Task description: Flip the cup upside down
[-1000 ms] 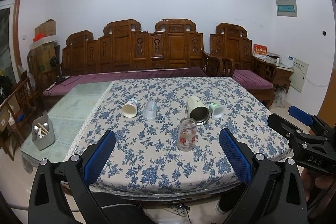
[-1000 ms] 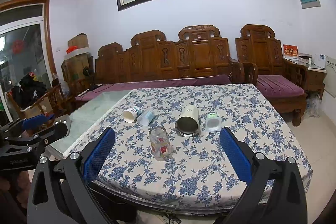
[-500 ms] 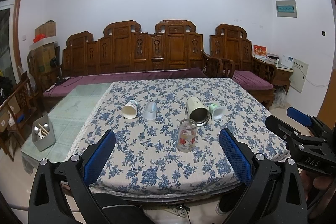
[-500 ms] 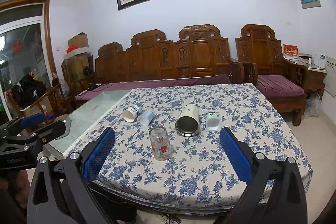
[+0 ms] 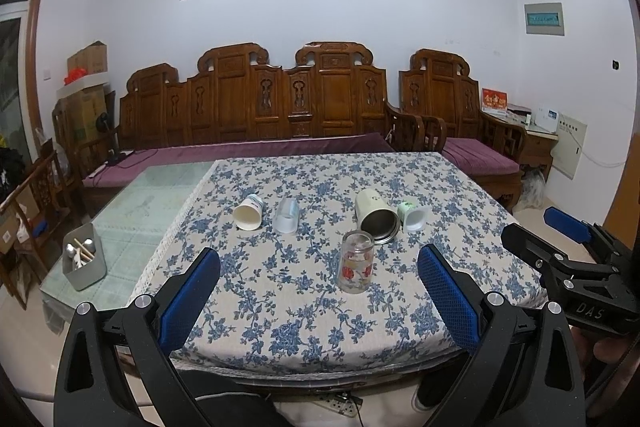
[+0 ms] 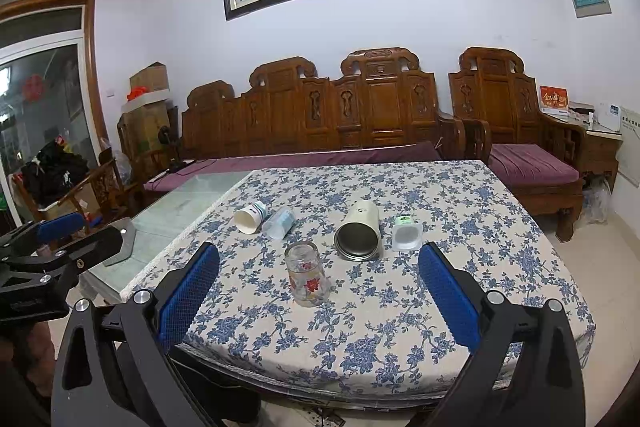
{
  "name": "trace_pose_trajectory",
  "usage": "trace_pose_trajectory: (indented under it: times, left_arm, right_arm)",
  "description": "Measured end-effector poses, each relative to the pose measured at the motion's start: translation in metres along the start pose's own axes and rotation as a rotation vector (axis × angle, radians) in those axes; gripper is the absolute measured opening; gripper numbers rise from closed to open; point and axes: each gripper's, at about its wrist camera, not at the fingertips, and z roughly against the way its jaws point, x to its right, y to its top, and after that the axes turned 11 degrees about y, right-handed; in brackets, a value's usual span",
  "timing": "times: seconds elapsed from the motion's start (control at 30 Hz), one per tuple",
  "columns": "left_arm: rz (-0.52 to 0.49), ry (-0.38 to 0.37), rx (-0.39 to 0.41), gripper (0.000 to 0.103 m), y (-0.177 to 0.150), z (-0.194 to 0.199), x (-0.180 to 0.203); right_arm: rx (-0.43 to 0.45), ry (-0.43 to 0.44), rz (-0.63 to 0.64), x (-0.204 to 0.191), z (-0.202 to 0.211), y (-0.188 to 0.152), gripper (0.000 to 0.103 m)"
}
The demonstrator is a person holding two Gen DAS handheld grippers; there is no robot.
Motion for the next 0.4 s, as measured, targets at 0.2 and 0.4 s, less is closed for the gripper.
trace_pose_trajectory:
  times: [0.2, 0.4]
  left_arm:
    - [0.005, 0.003, 0.002, 0.095, 0.0005, 0.0011, -0.0011]
    - [0.009, 0.003, 0.004, 0.095, 0.0012, 0.0023, -0.0035]
  right_arm:
    - [0.000, 0.001, -0.001, -0.0001, 0.0002, 0.0001, 0.100]
    - [0.000, 0.001, 0.001, -0.0004, 0.0000, 0.0001, 0.100]
